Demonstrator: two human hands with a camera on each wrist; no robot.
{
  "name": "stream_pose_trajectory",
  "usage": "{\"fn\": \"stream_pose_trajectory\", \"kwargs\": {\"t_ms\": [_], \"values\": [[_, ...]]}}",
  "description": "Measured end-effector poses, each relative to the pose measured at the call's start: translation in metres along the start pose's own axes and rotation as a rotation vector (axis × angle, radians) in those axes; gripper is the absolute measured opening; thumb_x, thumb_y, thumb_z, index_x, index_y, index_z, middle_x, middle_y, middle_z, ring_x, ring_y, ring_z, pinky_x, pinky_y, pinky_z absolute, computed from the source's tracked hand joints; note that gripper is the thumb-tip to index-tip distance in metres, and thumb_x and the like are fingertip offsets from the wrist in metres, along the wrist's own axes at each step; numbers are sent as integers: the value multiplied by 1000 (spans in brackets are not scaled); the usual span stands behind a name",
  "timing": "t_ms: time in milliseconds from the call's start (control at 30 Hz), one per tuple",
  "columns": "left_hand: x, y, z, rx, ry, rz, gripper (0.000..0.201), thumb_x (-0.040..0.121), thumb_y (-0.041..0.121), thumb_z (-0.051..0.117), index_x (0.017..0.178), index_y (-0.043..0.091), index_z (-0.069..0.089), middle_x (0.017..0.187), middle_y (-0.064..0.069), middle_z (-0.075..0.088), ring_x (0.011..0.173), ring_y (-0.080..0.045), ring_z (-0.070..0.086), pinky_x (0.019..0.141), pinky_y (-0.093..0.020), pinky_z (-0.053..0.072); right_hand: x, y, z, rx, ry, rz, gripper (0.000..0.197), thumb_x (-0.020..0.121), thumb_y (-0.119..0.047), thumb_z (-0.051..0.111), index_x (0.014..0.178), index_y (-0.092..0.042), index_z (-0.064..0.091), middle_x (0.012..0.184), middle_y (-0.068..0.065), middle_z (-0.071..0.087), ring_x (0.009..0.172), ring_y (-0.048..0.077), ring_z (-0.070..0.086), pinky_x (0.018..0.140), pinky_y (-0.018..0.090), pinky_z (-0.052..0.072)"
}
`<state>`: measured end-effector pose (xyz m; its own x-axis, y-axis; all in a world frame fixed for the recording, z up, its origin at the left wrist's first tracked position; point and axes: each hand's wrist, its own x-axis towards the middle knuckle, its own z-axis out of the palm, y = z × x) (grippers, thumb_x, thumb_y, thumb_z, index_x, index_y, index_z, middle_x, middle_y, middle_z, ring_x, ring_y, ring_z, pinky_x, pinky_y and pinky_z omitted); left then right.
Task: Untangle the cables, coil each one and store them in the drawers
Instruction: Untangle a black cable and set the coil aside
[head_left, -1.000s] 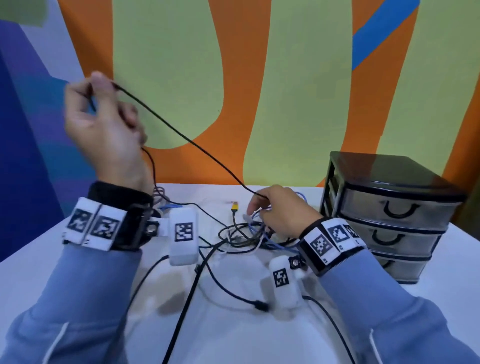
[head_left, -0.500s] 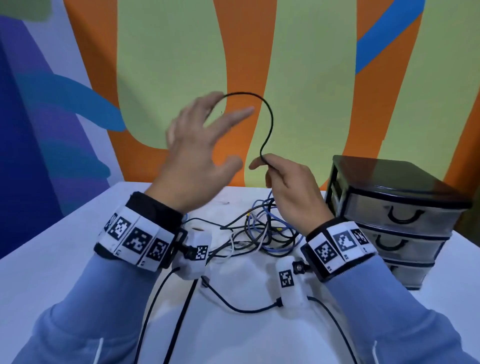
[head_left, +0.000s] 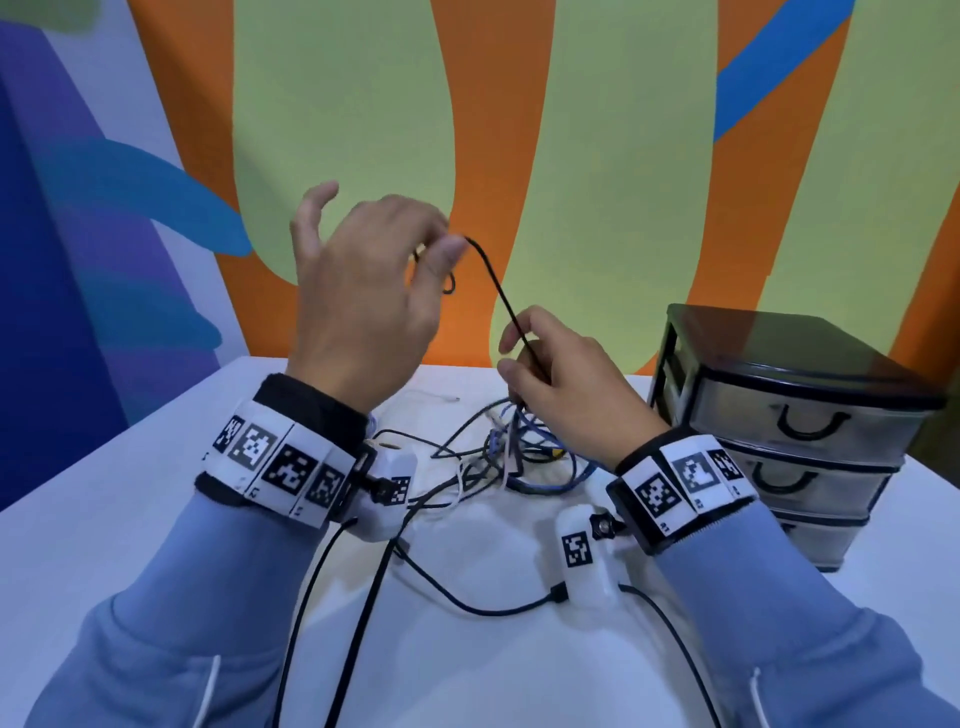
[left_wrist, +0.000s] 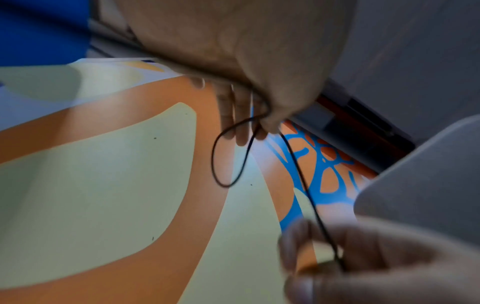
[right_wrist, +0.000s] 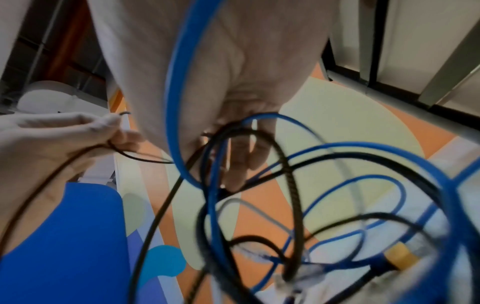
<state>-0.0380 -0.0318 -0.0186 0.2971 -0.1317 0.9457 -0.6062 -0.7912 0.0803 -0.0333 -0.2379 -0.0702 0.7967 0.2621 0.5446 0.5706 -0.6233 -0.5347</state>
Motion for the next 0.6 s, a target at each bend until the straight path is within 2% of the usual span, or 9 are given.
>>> {"fn": "stream_pose_trajectory", "kwargs": {"t_ms": [33, 67, 100, 167, 233, 367, 433, 500, 600], "values": [[2, -1, -2, -103, 74, -78, 30, 110, 37, 53, 94, 16, 67, 95, 7, 72, 92, -17, 67, 110, -50, 42, 0, 2, 0, -44, -16, 29, 7, 101, -30, 62, 99, -33, 56, 65, -5, 59, 68, 24, 59, 74, 55, 54], [3, -1, -4, -202, 146, -158, 31, 111, 35, 53, 95, 12, 66, 84, 6, 71, 80, -18, 67, 92, -47, 53, 0, 3, 0, -81, -14, 61, 8, 98, -36, 64, 93, -33, 59, 67, -9, 62, 71, 20, 61, 79, 53, 54], [3, -1, -5, -270, 207, -229, 32, 111, 34, 53, 94, 10, 65, 76, 4, 69, 71, -18, 65, 75, -44, 54, 1, 4, 0, -110, 11, 88, 17, 95, -46, 67, 87, -32, 61, 71, -12, 65, 75, 16, 63, 84, 51, 53], [2, -1, -4, -315, 283, -326, 32, 110, 33, 53, 93, 8, 64, 69, -3, 64, 63, -22, 59, 62, -45, 48, 3, 5, -1, -177, 93, 101, 32, 87, -62, 70, 79, -32, 62, 78, -15, 68, 83, 10, 64, 90, 47, 51], [2, -1, -1, -317, 311, -399, 30, 108, 32, 53, 93, 9, 64, 69, -7, 59, 63, -26, 53, 59, -44, 42, 3, 2, -2, -243, 130, 69, 39, 81, -69, 72, 76, -32, 61, 84, -16, 65, 87, 7, 58, 89, 43, 46], [3, -24, 1, -249, 186, -610, 23, 105, 29, 57, 98, 13, 71, 66, 6, 52, 62, -12, 46, 59, -26, 37, 0, 3, -3, -170, 132, -16, 48, 72, -79, 72, 72, -32, 60, 82, -15, 59, 84, -1, 50, 84, 40, 37], [-1, -34, 3, -170, 63, -662, 16, 104, 24, 57, 107, 23, 72, 67, 3, 57, 68, -17, 53, 66, -31, 43, 0, 7, -2, -49, 139, -4, 50, 73, -76, 74, 69, -29, 60, 70, -14, 57, 72, 3, 50, 80, 40, 36], [-4, -33, 4, -81, -33, -662, 21, 105, 21, 54, 109, 29, 73, 70, -3, 63, 75, -26, 56, 70, -38, 43, 1, 9, -2, 28, 168, 35, 53, 73, -75, 75, 66, -25, 58, 57, -12, 50, 59, 9, 45, 75, 37, 34], [-3, -36, 3, -2, -12, -689, 25, 104, 21, 52, 103, 26, 77, 81, -4, 69, 81, -27, 57, 74, -35, 39, 0, 8, -7, 15, 240, 86, 50, 75, -66, 82, 68, -24, 55, 52, -10, 37, 53, 11, 39, 65, 31, 28]]}}
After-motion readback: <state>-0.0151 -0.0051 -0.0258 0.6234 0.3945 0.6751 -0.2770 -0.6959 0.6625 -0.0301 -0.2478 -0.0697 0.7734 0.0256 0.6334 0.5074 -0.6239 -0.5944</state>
